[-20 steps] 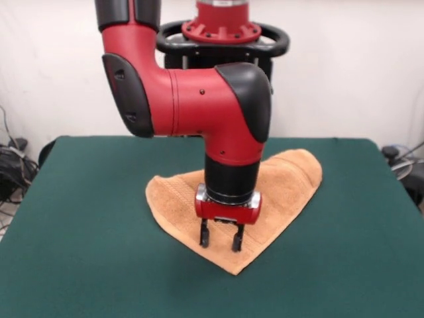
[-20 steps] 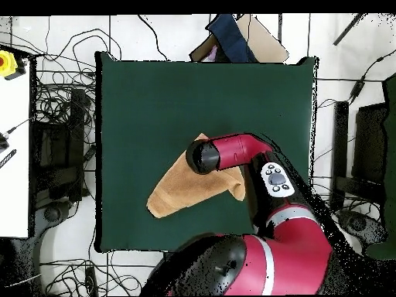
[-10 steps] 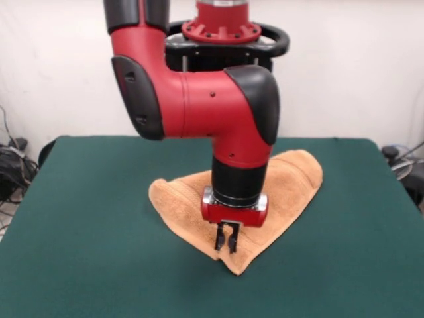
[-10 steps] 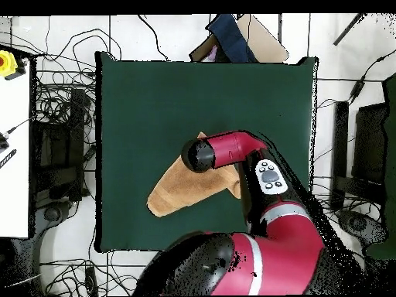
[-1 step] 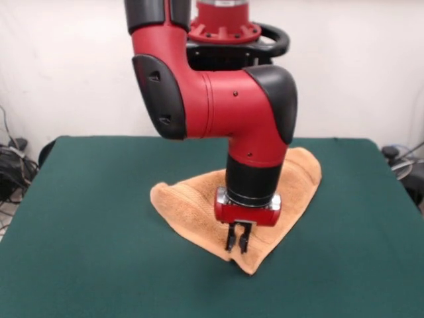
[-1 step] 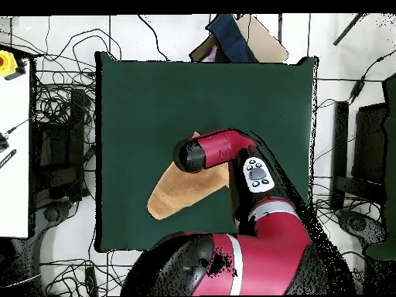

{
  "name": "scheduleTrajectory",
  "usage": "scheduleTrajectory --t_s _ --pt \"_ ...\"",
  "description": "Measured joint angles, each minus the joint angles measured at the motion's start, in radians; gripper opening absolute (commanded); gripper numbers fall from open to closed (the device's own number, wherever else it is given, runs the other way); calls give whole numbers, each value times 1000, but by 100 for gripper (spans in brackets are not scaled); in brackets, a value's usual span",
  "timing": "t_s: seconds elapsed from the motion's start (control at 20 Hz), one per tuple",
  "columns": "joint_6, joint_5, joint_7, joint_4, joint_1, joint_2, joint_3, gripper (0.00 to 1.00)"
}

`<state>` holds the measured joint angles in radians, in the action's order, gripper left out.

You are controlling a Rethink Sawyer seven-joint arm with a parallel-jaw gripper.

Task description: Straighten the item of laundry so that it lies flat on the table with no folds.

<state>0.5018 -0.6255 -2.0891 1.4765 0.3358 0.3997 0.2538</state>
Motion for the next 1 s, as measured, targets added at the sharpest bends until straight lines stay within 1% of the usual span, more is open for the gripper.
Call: scheduleTrajectory --t_s 0.3,0.7,1.0 --pt "0 20 0 -3 1 -4 8 0" --pt "-1 110 0 -4 -28 -19 53 0" --pt "-1 195 0 -4 -126 -26 54 0"
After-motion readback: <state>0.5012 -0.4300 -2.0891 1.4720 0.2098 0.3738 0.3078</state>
